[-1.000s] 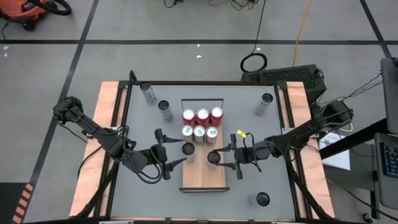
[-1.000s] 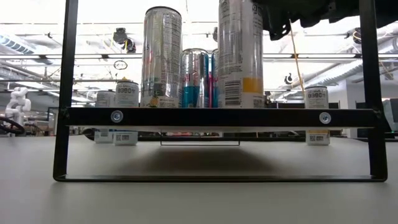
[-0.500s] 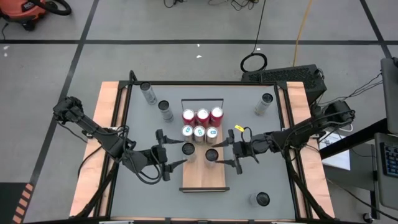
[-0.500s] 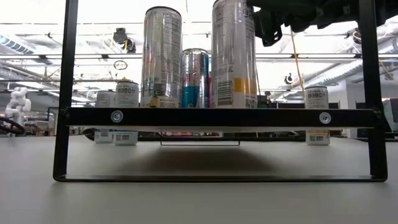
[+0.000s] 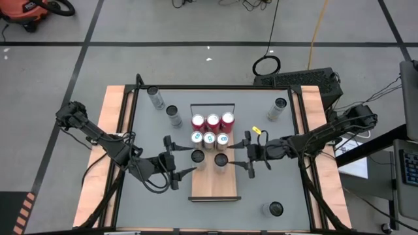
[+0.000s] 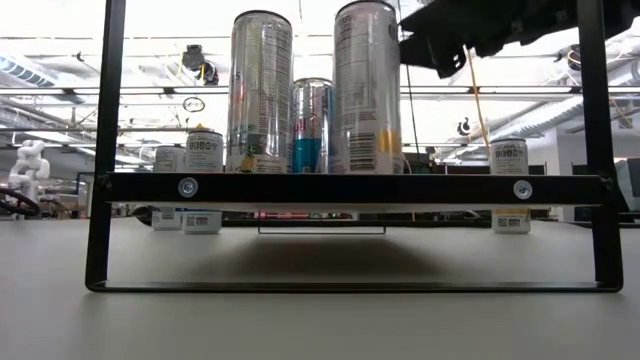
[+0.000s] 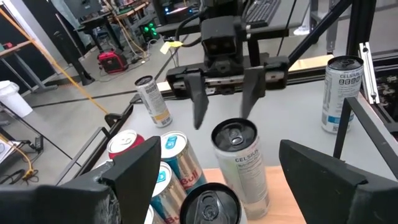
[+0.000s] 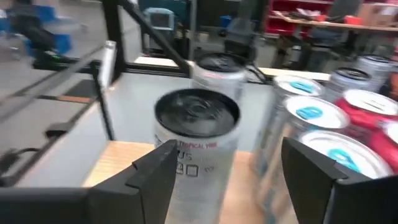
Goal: Place canned beverage on shelf
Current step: Put the bottom white-yellow soda can aligned with the other white-yellow soda can on the shelf
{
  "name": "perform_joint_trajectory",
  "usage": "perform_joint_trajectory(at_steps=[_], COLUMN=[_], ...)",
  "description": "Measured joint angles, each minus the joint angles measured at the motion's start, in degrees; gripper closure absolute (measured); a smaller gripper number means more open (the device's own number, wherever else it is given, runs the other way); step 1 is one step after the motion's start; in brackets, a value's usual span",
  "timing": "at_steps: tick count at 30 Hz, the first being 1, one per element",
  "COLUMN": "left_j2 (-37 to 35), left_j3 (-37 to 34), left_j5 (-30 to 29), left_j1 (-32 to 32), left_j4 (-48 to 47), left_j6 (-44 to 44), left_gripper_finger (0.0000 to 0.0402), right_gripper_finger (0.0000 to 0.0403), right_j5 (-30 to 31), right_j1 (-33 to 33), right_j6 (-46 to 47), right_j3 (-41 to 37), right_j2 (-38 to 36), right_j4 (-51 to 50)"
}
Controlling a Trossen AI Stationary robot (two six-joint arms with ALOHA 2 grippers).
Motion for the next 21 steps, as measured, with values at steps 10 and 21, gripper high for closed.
perform_joint_trajectory(at_steps=[10, 21], left_j2=[0.0, 0.0], left_j3=[0.0, 0.0], left_j5=[0.0, 0.0], left_j1=[0.0, 0.0], left_j4=[0.0, -0.1], left_j6=[-0.1, 0.0], left_gripper_finger=[0.0084, 0.0084], right_gripper_finger=[0.0176, 0.0177], right_j5=[6.0, 3.5], right_j1=[0.1, 3.5], right_j6=[-2.2, 1.6], right_j3=[0.0, 0.0], right_j2=[-0.6, 1.1], right_j4=[-2.8, 1.5])
